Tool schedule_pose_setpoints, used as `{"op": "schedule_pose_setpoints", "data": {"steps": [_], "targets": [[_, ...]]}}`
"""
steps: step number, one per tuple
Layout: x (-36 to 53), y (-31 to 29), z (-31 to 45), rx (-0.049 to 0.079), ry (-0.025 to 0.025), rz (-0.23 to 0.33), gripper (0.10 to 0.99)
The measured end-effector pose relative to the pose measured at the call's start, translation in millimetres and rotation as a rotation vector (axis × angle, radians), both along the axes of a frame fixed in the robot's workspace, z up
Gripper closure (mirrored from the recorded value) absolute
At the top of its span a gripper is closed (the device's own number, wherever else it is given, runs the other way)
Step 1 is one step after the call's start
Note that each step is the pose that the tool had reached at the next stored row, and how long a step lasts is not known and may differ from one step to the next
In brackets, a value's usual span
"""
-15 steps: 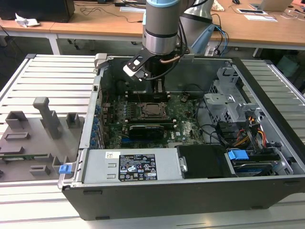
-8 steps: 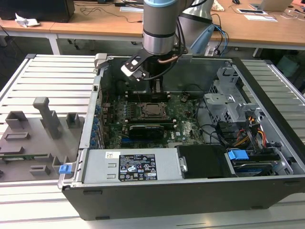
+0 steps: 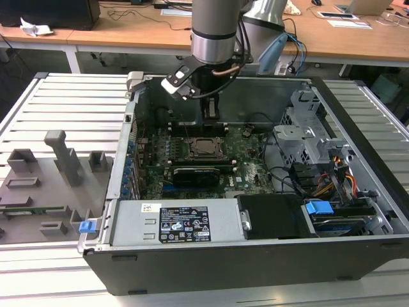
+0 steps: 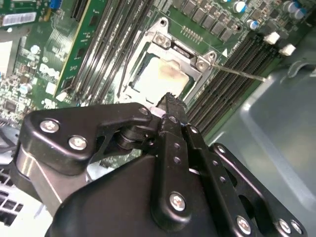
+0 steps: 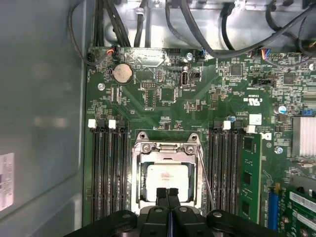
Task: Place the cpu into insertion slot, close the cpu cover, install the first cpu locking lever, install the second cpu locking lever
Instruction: 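Install the first cpu locking lever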
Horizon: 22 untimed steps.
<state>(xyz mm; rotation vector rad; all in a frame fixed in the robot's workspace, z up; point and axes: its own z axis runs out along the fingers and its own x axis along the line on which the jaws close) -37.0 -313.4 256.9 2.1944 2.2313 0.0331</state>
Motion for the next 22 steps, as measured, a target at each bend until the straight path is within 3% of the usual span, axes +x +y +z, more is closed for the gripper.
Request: {"op": "schedule_pose_setpoints", "data": {"steps": [2, 3, 6, 10, 15, 22], "targets": [[0.0, 0.0, 7.4, 0.000, 0.0000, 0.000, 0.980], [0.0, 0.0, 7.5, 0.000, -0.0001, 0.016, 0.980], [0.0, 0.0, 7.6, 0.000, 0.0001, 0.154, 0.980], [0.0, 0.0, 7.6, 0.000, 0.0001, 0.243, 0.980], [-0.1, 0.0, 7.4, 0.000, 0.0001, 0.283, 0.980], [0.0, 0.0, 7.2, 0.000, 0.0000, 0.420, 0.980]]}}
